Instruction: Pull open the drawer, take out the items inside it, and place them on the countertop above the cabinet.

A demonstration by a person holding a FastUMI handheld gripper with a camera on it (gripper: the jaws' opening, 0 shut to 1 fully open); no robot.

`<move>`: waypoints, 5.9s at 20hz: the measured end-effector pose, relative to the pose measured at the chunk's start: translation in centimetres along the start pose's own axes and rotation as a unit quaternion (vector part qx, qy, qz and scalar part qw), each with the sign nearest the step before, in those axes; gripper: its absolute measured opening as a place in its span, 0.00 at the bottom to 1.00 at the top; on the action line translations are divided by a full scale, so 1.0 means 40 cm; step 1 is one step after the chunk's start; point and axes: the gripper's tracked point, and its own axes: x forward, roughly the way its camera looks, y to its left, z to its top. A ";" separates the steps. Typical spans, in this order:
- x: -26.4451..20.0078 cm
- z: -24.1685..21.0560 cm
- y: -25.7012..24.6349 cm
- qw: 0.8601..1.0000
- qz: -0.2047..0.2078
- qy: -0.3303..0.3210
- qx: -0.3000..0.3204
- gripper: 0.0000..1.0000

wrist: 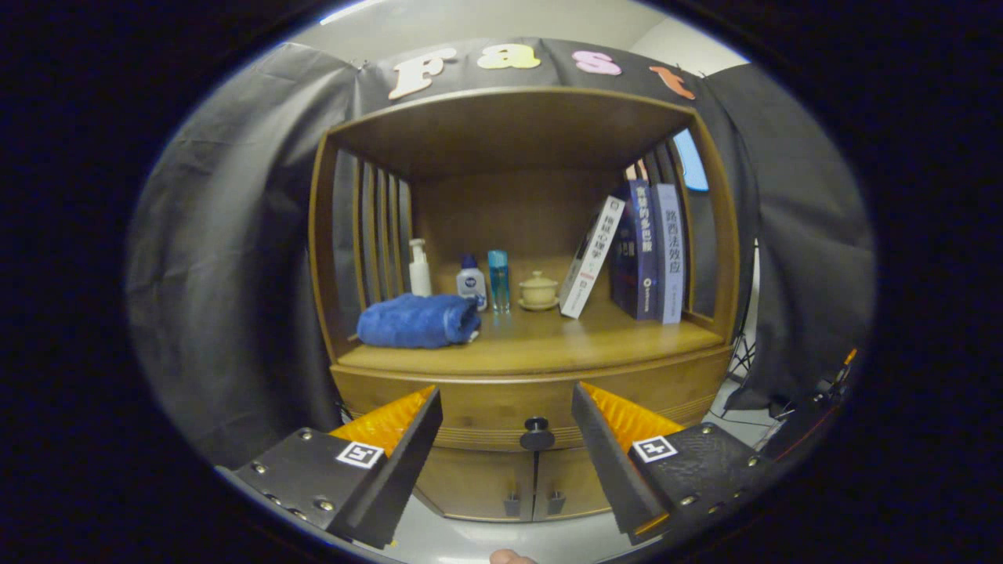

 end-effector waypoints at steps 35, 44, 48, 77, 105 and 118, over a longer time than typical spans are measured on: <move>-0.013 -0.269 -0.072 0.998 -0.026 0.043 -0.033 0.28; -0.200 -0.325 -0.084 0.998 -0.014 0.059 -0.035 0.27; -0.267 -0.322 -0.105 0.998 -0.016 0.052 -0.034 0.27; -0.111 -0.020 -0.099 0.986 -0.038 0.145 -0.069 0.92; 0.051 -0.328 -0.117 0.892 -0.042 0.444 -0.076 0.38; -0.019 -0.055 -0.091 0.968 0.011 0.241 -0.061 0.38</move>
